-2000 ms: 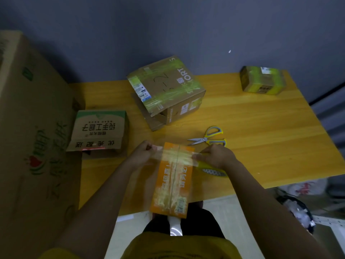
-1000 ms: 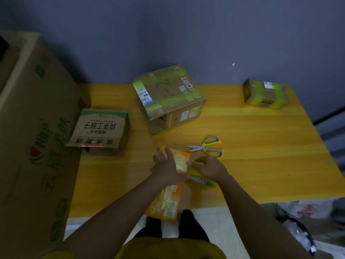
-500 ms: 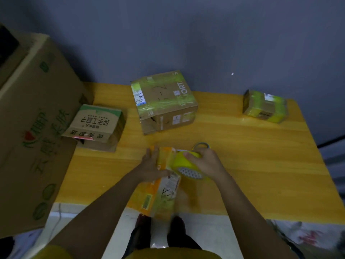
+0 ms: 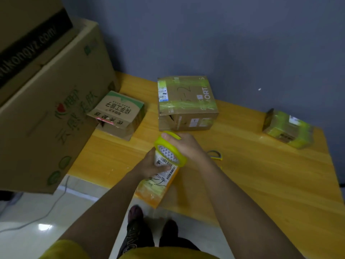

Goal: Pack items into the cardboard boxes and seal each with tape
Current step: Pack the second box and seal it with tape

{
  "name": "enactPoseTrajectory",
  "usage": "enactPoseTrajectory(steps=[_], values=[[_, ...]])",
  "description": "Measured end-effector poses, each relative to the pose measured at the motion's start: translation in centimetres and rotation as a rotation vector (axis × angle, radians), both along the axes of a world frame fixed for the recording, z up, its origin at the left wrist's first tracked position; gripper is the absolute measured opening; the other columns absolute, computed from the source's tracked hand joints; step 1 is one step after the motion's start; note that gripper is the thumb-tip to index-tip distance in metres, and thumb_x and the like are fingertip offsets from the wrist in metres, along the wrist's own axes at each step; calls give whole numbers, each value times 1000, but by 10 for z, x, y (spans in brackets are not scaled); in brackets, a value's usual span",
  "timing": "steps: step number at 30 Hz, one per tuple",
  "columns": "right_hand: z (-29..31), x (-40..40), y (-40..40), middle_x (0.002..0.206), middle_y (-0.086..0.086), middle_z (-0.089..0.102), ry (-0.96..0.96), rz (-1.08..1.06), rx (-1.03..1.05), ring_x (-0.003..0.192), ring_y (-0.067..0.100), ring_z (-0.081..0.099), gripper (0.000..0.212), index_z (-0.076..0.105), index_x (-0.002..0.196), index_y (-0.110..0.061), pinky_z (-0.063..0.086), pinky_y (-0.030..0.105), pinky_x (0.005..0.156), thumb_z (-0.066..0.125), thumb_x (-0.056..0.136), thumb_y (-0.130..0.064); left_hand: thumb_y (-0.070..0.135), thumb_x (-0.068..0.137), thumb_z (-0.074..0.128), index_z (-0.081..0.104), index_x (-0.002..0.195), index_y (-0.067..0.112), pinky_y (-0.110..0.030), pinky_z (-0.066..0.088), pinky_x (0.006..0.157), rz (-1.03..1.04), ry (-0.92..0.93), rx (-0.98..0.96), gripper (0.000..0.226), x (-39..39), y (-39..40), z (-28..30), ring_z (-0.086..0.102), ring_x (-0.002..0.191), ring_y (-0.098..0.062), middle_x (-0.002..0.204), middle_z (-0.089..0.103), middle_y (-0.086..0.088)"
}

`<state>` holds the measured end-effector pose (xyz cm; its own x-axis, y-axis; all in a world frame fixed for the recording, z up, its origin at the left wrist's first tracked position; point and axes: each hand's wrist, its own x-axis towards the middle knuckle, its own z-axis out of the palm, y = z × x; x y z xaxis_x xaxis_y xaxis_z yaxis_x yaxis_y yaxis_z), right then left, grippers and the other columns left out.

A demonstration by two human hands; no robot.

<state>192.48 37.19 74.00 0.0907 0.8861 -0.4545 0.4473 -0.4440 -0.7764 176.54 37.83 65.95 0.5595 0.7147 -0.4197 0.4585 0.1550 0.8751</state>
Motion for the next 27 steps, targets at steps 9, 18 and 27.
enactPoseTrajectory(steps=[9, 18, 27], values=[[10, 55, -38, 79, 22, 58, -345, 140, -121, 72, 31, 58, 62, 60, 76, -11, 46, 41, 64, 50, 82, -72, 61, 74, 71, 2, 154, 22, -46, 26, 114, 12, 185, -53, 113, -12, 11, -25, 10, 148, -24, 161, 5, 0], [-66, 71, -58, 81, 9, 63, -576, 126, -330, 75, 23, 63, 66, 68, 90, -9, 42, 31, 59, 44, 86, -71, 45, 81, 69, -6, 154, 17, -45, 18, 117, 1, 162, -62, 108, -4, 14, -23, -1, 148, -22, 161, -8, 0], [-82, 48, -48, 64, -2, 42, -676, 127, -319, 61, 16, 46, 48, 51, 68, -18, 41, 26, 57, 43, 94, -58, 76, 81, 30, 40, 140, 27, -56, 28, 106, -98, 701, 745, 78, 15, -16, -13, 34, 130, -36, 147, 29, -15]])
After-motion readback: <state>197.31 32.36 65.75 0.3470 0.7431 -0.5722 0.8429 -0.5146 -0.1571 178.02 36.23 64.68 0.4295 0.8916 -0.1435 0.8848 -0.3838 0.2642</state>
